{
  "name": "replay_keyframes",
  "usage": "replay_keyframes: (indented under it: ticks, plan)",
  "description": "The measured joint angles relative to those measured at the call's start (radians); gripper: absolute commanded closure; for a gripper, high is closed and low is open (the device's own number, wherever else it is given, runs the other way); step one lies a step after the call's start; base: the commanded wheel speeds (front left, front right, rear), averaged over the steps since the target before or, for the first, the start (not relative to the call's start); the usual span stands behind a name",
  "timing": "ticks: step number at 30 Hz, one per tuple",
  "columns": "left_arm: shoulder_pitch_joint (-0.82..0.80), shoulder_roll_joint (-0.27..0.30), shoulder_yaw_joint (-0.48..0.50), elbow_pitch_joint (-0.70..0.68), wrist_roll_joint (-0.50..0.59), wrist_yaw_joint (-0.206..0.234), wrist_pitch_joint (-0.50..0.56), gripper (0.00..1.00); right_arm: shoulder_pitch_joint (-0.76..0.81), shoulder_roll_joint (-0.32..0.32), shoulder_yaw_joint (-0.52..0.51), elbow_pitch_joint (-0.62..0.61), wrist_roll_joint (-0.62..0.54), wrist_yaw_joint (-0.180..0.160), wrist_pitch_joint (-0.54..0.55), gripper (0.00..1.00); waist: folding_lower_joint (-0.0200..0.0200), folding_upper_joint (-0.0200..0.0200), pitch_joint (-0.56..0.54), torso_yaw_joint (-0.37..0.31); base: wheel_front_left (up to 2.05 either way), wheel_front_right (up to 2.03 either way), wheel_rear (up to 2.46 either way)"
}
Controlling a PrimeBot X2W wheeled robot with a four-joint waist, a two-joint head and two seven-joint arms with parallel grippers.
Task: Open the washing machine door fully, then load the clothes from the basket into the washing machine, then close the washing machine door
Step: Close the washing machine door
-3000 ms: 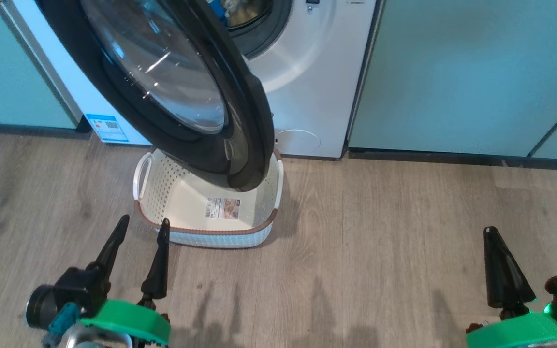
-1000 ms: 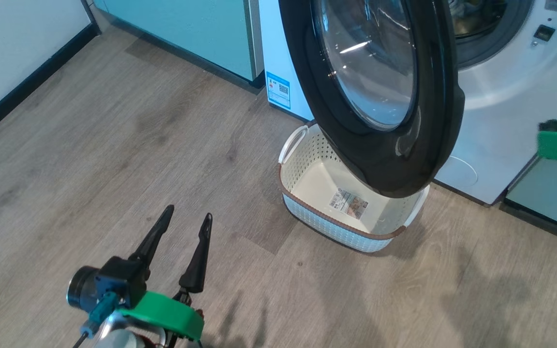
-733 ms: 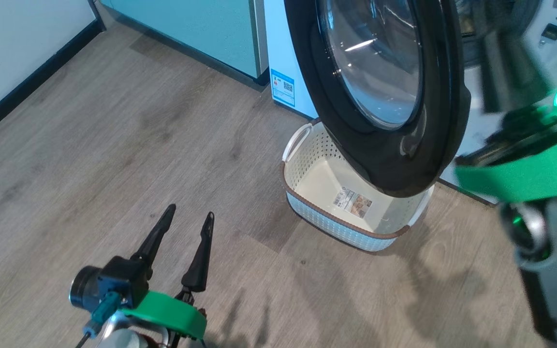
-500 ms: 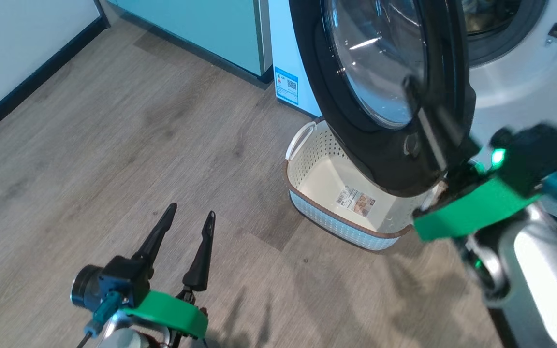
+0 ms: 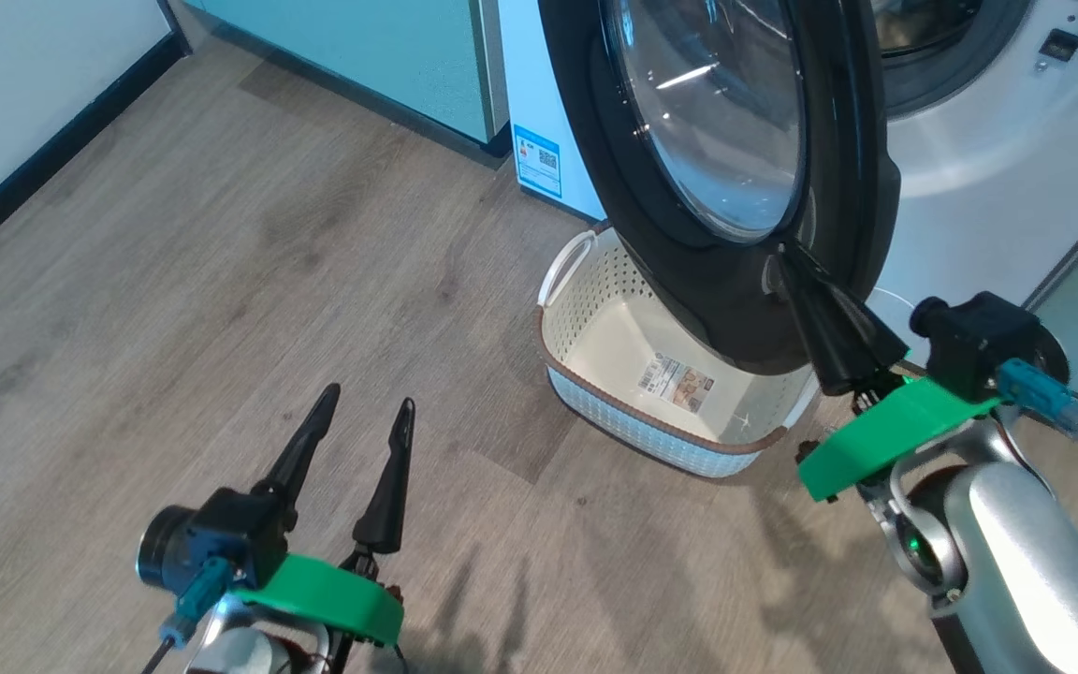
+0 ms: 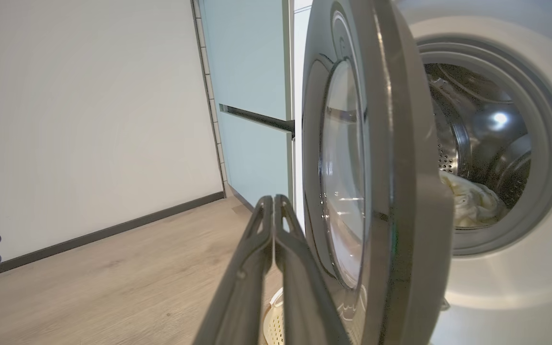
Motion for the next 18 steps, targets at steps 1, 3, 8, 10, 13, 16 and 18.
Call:
replay_keyframes:
  ticks: [1, 3, 8, 10, 13, 16, 18]
  plan:
    - [-0.002, -0.001, 0.001, 0.0, 0.0, -0.007, 0.0, 0.0, 0.0, 0.0, -0.006, 0.012, 0.0, 0.0, 0.0, 1.0, 0.0, 0.0, -0.001, -0.001, 0.0, 0.0, 0.0]
    - [-0.005, -0.003, 0.002, 0.001, 0.001, -0.008, 0.0, 0.0, 0.0, 0.0, -0.02, 0.035, 0.0, 0.0, -0.004, 1.0, 0.0, 0.0, -0.003, -0.003, 0.0, 0.0, 0.0]
    - [-0.005, -0.008, 0.002, 0.01, 0.016, -0.018, 0.0, 0.0, -0.001, 0.0, -0.037, 0.094, 0.0, 0.0, -0.018, 1.0, 0.0, 0.0, -0.015, -0.003, 0.0, 0.0, 0.0]
    - [-0.005, -0.011, 0.003, 0.015, 0.016, -0.025, 0.0, 0.0, -0.002, 0.0, -0.045, 0.112, 0.001, 0.0, -0.021, 1.0, 0.0, 0.0, -0.018, -0.002, 0.0, 0.0, 0.0]
    - [-0.005, -0.013, 0.003, 0.023, 0.023, -0.025, 0.0, 0.0, -0.004, 0.001, -0.05, 0.143, 0.007, 0.0, -0.027, 1.0, 0.0, 0.0, -0.022, 0.001, 0.0, 0.0, 0.0]
    - [-0.005, -0.015, 0.003, 0.026, 0.025, -0.025, 0.0, 0.0, -0.005, 0.002, -0.054, 0.17, 0.007, 0.0, -0.031, 1.0, 0.0, 0.0, -0.026, 0.004, 0.0, 0.0, 0.0]
    - [-0.005, -0.015, 0.003, 0.028, 0.025, -0.026, 0.0, 0.0, -0.006, 0.002, -0.058, 0.185, 0.007, 0.0, -0.039, 1.0, -0.0001, 0.0, -0.028, 0.007, 0.0, 0.0, 0.0]
